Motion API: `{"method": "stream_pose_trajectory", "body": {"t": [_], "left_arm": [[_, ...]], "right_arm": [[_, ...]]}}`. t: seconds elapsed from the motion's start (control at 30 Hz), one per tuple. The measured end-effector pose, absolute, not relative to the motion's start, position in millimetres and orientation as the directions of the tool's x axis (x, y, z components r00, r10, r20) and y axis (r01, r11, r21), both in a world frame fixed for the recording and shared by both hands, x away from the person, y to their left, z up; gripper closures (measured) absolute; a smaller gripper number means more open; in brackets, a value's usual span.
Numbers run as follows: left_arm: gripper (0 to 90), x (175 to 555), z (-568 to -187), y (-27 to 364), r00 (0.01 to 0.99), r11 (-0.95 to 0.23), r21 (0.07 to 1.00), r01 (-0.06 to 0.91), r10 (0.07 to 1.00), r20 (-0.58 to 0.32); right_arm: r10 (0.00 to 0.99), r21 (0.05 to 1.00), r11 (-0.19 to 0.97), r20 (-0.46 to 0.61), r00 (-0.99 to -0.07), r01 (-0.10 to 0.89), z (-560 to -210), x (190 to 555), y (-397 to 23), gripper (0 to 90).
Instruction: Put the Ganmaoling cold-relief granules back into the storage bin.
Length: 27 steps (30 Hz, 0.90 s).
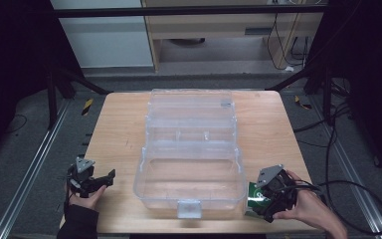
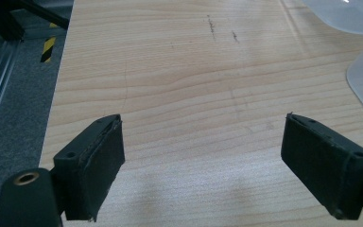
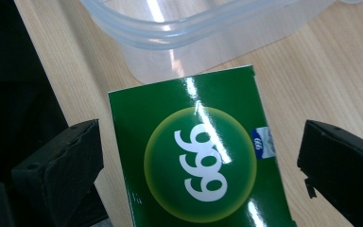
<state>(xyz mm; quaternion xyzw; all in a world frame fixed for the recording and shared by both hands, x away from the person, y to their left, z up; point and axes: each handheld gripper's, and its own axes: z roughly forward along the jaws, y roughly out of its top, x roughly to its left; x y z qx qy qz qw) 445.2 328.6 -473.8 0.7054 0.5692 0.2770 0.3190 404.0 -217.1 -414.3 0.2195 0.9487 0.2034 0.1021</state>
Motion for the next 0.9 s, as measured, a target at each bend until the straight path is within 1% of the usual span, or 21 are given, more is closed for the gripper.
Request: {"method": "stream_pose_trajectory", "body": {"t": [0.07, 0.13, 0.2, 0.57, 0.9], "left_arm": [[13.5, 445, -474, 328, 0.202, -0.151, 0.765, 0.625, 0.979, 0.029], [13.5, 445, -474, 327, 0.202, -0.155, 0.765, 0.625, 0.979, 0.034], [13.5, 445, -474, 328, 0.201, -0.155, 0.765, 0.626, 0.979, 0.034], [13.7, 445, -474, 328, 0.202, -0.157, 0.764, 0.626, 0.979, 0.036], [13.9, 445, -474, 328, 0.202, -0.158, 0.764, 0.625, 0.979, 0.036]], "right_arm": [[0.455, 0.414, 0.827, -0.098, -0.885, 0.380, -419, 404, -216, 1.4], [0.435, 0.378, 0.850, -0.114, -0.893, 0.366, -424, 404, -213, 1.5], [0.429, 0.364, 0.857, -0.117, -0.896, 0.364, -426, 405, -212, 2.1], [0.409, 0.321, 0.876, -0.101, -0.907, 0.359, -433, 411, -209, 3.6], [0.378, 0.297, 0.894, -0.099, -0.920, 0.335, -439, 416, -206, 7.3]]}}
